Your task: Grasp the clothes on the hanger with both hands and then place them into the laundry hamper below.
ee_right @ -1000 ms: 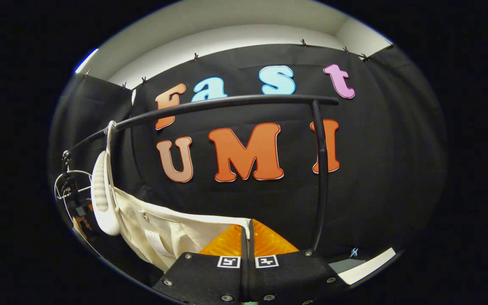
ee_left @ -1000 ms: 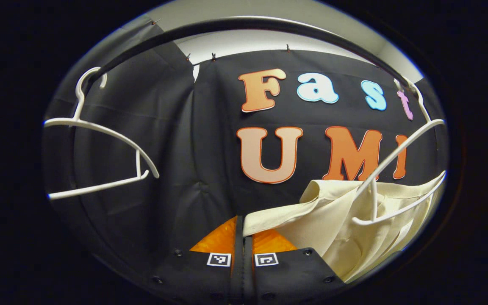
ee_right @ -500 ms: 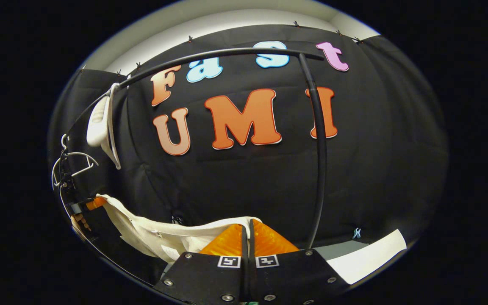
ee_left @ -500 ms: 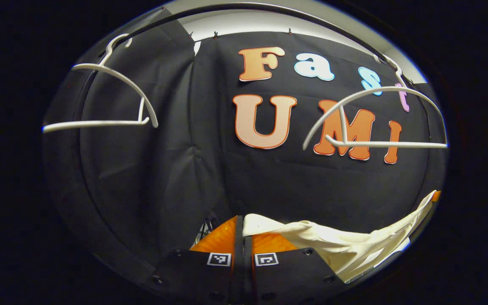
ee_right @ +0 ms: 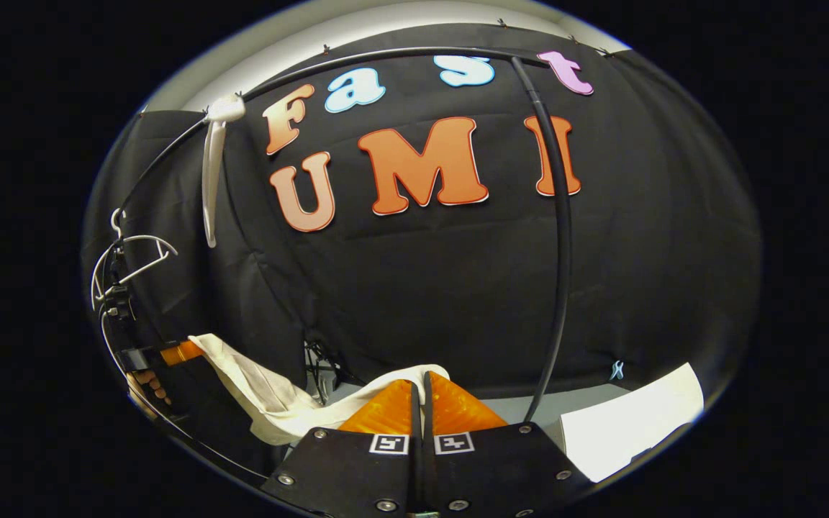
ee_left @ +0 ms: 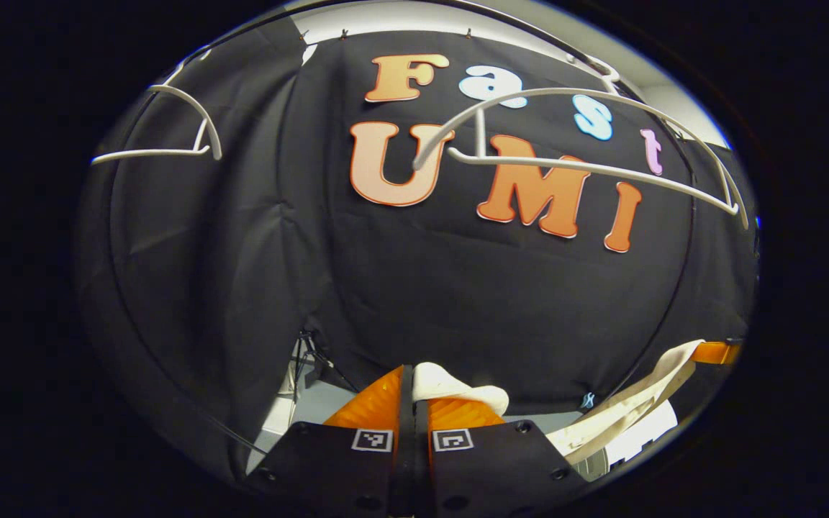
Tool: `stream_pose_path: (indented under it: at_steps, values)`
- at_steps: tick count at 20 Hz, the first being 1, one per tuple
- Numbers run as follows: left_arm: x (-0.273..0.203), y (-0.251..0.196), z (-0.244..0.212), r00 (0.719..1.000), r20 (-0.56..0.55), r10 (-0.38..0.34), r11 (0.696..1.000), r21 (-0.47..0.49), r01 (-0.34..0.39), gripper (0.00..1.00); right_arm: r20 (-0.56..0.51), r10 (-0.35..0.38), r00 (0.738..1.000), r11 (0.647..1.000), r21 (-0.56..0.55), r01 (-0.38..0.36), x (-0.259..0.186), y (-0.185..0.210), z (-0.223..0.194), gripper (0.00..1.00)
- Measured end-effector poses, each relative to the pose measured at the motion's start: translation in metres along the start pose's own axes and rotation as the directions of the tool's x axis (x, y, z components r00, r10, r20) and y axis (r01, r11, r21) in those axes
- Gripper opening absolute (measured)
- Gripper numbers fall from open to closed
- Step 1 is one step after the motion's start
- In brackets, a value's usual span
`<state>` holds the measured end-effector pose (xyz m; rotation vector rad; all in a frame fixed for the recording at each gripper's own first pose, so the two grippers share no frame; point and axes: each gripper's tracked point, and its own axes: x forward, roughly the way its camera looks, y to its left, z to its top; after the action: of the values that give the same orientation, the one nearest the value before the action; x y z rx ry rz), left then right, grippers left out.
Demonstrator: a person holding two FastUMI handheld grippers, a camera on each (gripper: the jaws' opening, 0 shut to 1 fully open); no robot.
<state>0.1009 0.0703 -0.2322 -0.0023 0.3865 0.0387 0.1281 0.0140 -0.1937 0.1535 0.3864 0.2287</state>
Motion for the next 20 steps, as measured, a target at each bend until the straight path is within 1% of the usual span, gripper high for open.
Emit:
stream_pose_path:
  at_steps: [3, 6, 8, 12, 14, 17, 18, 20]
  values:
    - [-0.010, -0.034, -0.004, 0.998, -0.017, -0.063, 0.998, 0.024, 0.063, 0.06, -0.016, 0.028, 0.999, 0.999, 0.022, -0.028, -0.008, 0.016, -0.009, 0.00]
    - [-0.022, -0.067, -0.012, 0.992, -0.032, -0.125, 0.991, 0.050, 0.126, 0.06, -0.028, 0.055, 0.998, 0.998, 0.030, -0.054, -0.027, 0.034, -0.016, 0.00]
    - [-0.030, -0.089, -0.014, 0.985, -0.039, -0.167, 0.983, 0.070, 0.169, 0.06, -0.032, 0.071, 0.997, 0.997, 0.031, -0.070, -0.035, 0.043, -0.019, 0.00]
    - [-0.046, -0.131, -0.019, 0.966, -0.062, -0.250, 0.964, 0.081, 0.254, 0.07, -0.040, 0.096, 0.995, 0.995, 0.043, -0.094, -0.055, 0.058, -0.024, 0.00]
    - [-0.054, -0.147, -0.026, 0.958, -0.073, -0.276, 0.952, 0.116, 0.283, 0.06, -0.047, 0.103, 0.994, 0.994, 0.041, -0.101, -0.063, 0.062, -0.030, 0.00]
    - [-0.058, -0.171, -0.042, 0.941, -0.111, -0.319, 0.934, 0.133, 0.332, 0.06, -0.065, 0.106, 0.992, 0.993, 0.061, -0.102, -0.075, 0.061, -0.044, 0.00]
    - [-0.061, -0.178, -0.048, 0.934, -0.128, -0.335, 0.929, 0.124, 0.350, 0.06, -0.074, 0.101, 0.992, 0.993, 0.068, -0.096, -0.079, 0.050, -0.052, 0.00]
    - [-0.065, -0.195, -0.060, 0.920, -0.150, -0.363, 0.919, 0.108, 0.380, 0.06, -0.087, 0.092, 0.992, 0.993, 0.082, -0.085, -0.086, 0.042, -0.061, 0.00]
